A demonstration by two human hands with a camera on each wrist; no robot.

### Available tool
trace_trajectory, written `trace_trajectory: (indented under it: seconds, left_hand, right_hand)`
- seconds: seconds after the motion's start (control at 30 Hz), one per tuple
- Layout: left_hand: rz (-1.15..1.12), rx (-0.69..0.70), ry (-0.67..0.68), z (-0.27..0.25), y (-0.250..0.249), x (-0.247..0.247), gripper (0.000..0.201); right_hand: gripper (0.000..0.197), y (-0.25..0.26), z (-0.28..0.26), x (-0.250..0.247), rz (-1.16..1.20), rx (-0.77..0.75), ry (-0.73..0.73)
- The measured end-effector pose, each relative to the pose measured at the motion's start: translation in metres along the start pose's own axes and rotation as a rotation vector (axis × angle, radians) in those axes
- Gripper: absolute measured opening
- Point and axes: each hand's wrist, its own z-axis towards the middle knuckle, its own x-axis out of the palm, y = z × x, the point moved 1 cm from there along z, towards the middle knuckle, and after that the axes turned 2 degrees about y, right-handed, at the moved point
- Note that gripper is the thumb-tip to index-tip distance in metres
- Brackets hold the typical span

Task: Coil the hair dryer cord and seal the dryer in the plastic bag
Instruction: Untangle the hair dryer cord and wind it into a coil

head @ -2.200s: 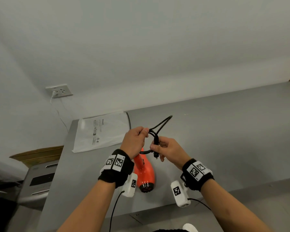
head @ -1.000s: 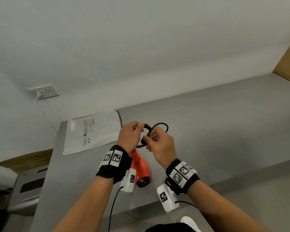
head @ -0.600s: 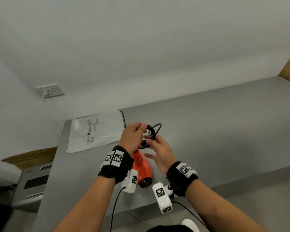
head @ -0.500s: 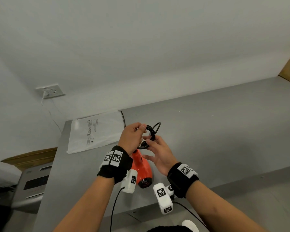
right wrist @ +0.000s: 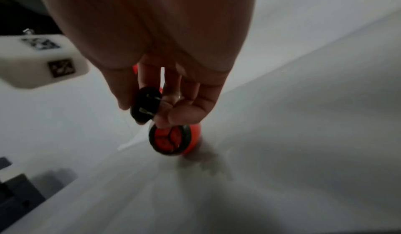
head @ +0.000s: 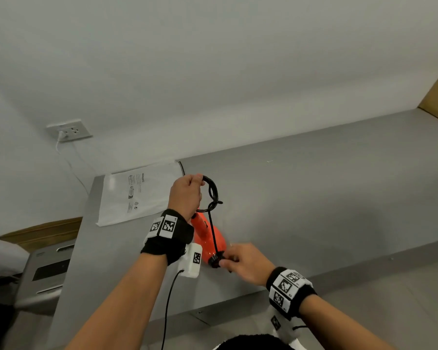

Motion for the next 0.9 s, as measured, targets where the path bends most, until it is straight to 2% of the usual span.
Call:
trace_trajectory:
  seconds: [0.07,0.17,0.33,0.43,0.53,0.67,0.7,0.77,0.8,0.83,0.9]
  left_hand:
    - [0.006,-0.006,-0.031,0.005,0.001,-0.001,0.034]
    - [-0.024,-0.028,-0.048,0.012,0.003,-0.002,0.036]
    - [-0.04,-0.042,-0.076,0.014,0.007,-0.006,0.036]
    - [-0.015,-0.042,-0.087,0.014,0.007,-0.009,0.035]
    - [-0.042,-0.054,-0.091,0.012,0.004,-0.007,0.035]
    - [-0.036,-0.046,-0.052,0.005,-0.003,0.008,0.035]
    - [-0.038,-0.039,-0.039,0.003,-0.004,0.011,0.035]
    - [-0.056,-0.025,-0.018,0.0,-0.007,0.015,0.034]
    - [-0.074,-0.023,-0.011,-0.002,-0.009,0.015,0.034]
    - [-0.105,-0.025,-0.002,-0.004,-0.011,0.014,0.034]
    - [-0.185,-0.021,0.028,-0.009,-0.014,0.013,0.033]
  right_hand:
    - [0.029,-0.008,-0.01,0.012,-0.185,-0.035,0.068]
    - [0.029,-0.021,-0.027,0.015,-0.247,-0.025,0.052]
    - [0.029,-0.028,-0.057,-0.017,-0.276,-0.049,-0.091]
    - [0.023,-0.003,-0.079,-0.05,-0.245,-0.167,-0.219]
    - [0.027,0.046,-0.091,-0.086,-0.04,-0.289,-0.253]
    - [0.029,0.096,-0.078,-0.104,0.414,-0.355,-0.048]
    - [0.032,0.104,-0.071,-0.101,0.534,-0.369,-0.035]
    - [0.063,0.108,-0.056,-0.095,0.721,-0.336,-0.059]
    - [0.071,0.107,-0.048,-0.092,0.758,-0.292,-0.082]
    - [0.067,0.106,-0.041,-0.089,0.753,-0.239,-0.12]
    - [0.039,0.1,-0.028,-0.085,0.669,-0.149,-0.224]
